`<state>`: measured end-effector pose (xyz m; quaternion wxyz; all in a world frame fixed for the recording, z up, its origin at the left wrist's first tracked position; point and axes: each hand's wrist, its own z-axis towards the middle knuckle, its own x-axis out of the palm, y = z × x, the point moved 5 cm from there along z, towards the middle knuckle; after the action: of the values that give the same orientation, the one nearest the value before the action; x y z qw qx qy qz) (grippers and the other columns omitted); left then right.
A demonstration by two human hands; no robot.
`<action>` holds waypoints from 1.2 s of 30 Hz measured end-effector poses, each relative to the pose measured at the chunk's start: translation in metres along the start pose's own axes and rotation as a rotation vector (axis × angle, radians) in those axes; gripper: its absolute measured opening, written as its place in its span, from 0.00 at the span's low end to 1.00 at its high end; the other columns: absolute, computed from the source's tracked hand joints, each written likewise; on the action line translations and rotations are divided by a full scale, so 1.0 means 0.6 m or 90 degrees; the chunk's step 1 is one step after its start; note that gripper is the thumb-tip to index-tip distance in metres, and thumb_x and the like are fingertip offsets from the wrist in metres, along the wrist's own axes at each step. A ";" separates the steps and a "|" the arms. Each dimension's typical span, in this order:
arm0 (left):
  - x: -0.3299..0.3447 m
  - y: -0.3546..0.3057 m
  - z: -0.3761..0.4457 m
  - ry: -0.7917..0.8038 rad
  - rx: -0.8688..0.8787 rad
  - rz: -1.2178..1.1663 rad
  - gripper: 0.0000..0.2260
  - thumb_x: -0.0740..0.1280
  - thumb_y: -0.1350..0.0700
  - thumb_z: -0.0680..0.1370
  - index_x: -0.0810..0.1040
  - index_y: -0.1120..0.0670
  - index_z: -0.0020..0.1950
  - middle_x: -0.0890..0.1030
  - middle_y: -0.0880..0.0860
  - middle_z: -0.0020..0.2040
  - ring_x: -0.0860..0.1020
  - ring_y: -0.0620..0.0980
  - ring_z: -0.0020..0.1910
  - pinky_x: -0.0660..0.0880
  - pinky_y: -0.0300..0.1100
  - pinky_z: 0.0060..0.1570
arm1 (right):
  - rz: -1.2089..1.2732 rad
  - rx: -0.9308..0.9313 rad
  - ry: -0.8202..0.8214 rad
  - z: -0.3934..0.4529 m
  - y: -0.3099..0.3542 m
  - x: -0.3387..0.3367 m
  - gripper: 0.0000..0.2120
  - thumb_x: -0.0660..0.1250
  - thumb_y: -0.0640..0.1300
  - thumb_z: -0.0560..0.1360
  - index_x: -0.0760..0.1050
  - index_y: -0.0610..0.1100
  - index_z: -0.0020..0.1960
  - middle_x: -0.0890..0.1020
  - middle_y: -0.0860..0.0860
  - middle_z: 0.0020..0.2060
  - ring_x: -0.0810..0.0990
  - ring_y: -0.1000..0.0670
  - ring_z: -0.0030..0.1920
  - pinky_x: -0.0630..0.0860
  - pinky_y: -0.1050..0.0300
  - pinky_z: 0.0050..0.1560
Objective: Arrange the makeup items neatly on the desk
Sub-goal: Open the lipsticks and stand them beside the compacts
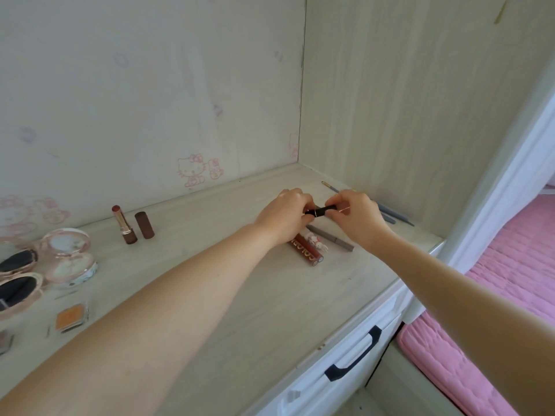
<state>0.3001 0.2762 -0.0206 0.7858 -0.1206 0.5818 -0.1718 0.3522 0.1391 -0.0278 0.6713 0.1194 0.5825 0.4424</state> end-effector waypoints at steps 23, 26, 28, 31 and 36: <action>-0.211 0.103 -0.347 -0.139 -0.109 -0.197 0.05 0.69 0.53 0.76 0.78 0.51 0.49 0.83 0.47 0.44 0.80 0.44 0.46 0.75 0.50 0.53 | 0.354 -0.041 0.132 -0.191 0.308 0.126 0.06 0.73 0.42 0.71 0.79 0.51 0.45 0.83 0.53 0.41 0.82 0.51 0.45 0.80 0.50 0.52; -0.230 0.127 -0.397 -0.153 -0.136 -0.212 0.05 0.70 0.54 0.75 0.78 0.52 0.49 0.83 0.48 0.43 0.81 0.45 0.45 0.76 0.49 0.52 | 0.352 -0.058 0.170 -0.216 0.346 0.156 0.07 0.72 0.41 0.71 0.79 0.49 0.48 0.83 0.53 0.41 0.82 0.53 0.42 0.79 0.52 0.50; -0.240 0.142 -0.429 -0.160 -0.158 -0.219 0.04 0.70 0.54 0.75 0.79 0.52 0.49 0.83 0.48 0.43 0.81 0.45 0.45 0.77 0.48 0.52 | 0.345 -0.070 0.201 -0.232 0.369 0.178 0.07 0.71 0.41 0.72 0.79 0.49 0.49 0.81 0.52 0.40 0.80 0.56 0.39 0.79 0.54 0.47; -0.249 0.162 -0.476 -0.166 -0.181 -0.206 0.02 0.70 0.55 0.75 0.79 0.51 0.47 0.83 0.47 0.42 0.80 0.42 0.43 0.76 0.45 0.51 | 0.332 -0.094 0.243 -0.258 0.397 0.213 0.07 0.71 0.40 0.72 0.79 0.51 0.47 0.81 0.52 0.40 0.80 0.57 0.38 0.77 0.57 0.44; -0.252 0.188 -0.543 -0.180 -0.235 -0.212 0.03 0.67 0.57 0.77 0.78 0.52 0.50 0.83 0.48 0.45 0.80 0.41 0.46 0.75 0.44 0.53 | 0.328 -0.096 0.290 -0.290 0.421 0.267 0.04 0.72 0.43 0.71 0.79 0.48 0.45 0.83 0.51 0.42 0.81 0.55 0.40 0.77 0.58 0.44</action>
<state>-0.0368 0.4446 -0.0283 0.7849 -0.3783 0.4600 -0.1710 0.0715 0.3414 -0.0164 0.3973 0.1105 0.6338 0.6545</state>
